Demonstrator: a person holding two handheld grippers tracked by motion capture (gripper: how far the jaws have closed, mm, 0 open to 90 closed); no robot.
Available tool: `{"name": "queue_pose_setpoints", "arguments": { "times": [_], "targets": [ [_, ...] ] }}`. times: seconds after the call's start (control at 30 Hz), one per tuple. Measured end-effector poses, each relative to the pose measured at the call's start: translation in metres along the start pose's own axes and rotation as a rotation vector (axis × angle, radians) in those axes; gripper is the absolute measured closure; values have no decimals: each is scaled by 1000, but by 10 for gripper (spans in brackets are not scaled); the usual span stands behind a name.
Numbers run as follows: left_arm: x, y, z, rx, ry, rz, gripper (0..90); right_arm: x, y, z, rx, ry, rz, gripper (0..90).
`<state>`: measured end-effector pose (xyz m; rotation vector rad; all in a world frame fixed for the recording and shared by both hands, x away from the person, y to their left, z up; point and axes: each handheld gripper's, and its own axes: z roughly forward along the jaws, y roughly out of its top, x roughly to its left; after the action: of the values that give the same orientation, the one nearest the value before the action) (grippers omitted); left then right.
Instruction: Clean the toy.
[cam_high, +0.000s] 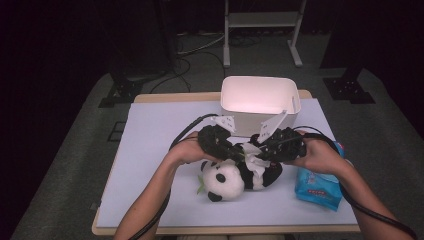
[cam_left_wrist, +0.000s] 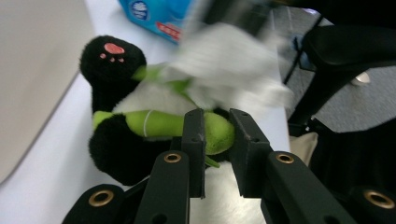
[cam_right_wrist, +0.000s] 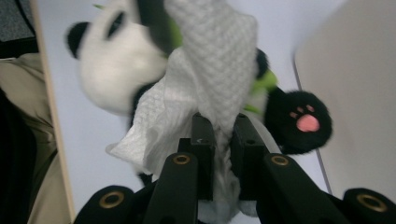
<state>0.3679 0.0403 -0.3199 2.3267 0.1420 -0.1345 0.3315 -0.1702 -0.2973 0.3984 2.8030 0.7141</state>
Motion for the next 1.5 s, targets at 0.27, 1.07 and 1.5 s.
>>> {"name": "queue_pose_setpoints", "arguments": {
  "times": [0.27,1.07,1.5],
  "targets": [
    [-2,-1,-1,-8,15,14,766,-6,-17,24,92,92,41,812],
    [-11,-8,-5,15,45,18,524,2,-30,25,71,168,62,812],
    [7,-66,-22,17,161,-83,467,-12,-25,21,87,58,72,812]
  ]
}}
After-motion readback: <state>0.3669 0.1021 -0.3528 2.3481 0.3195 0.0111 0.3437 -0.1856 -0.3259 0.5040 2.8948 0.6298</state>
